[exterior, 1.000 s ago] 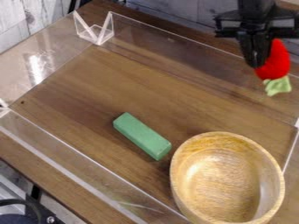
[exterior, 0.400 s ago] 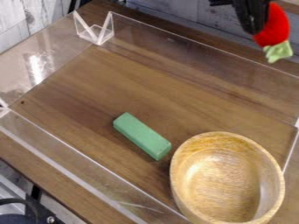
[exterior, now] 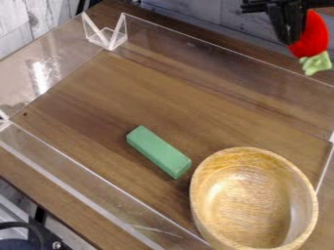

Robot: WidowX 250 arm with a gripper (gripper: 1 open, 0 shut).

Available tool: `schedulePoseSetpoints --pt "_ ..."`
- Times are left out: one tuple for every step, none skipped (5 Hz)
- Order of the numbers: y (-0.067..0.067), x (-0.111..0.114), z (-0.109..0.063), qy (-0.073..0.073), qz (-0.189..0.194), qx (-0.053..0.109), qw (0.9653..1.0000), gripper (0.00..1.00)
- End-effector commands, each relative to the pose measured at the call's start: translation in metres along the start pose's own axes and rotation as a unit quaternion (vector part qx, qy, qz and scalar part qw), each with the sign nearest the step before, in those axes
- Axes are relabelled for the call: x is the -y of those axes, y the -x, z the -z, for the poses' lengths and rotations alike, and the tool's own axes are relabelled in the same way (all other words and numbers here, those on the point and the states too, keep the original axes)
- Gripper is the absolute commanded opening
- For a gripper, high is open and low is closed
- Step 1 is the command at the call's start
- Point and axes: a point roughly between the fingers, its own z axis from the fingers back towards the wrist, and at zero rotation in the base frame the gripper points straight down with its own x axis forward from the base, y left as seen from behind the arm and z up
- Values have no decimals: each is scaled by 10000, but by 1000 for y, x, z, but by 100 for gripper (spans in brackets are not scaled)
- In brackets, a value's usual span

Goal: Move the red object to the left side of the table

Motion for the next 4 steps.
schedulePoseSetpoints --pt "-1 4 -3 -8 123 104 9999 0" --pt "1 3 4 -24 195 29 9998 0" --pt "1 2 6 -6 240 3 9997 0" --pt "1 -1 3 15 248 -1 9997 0"
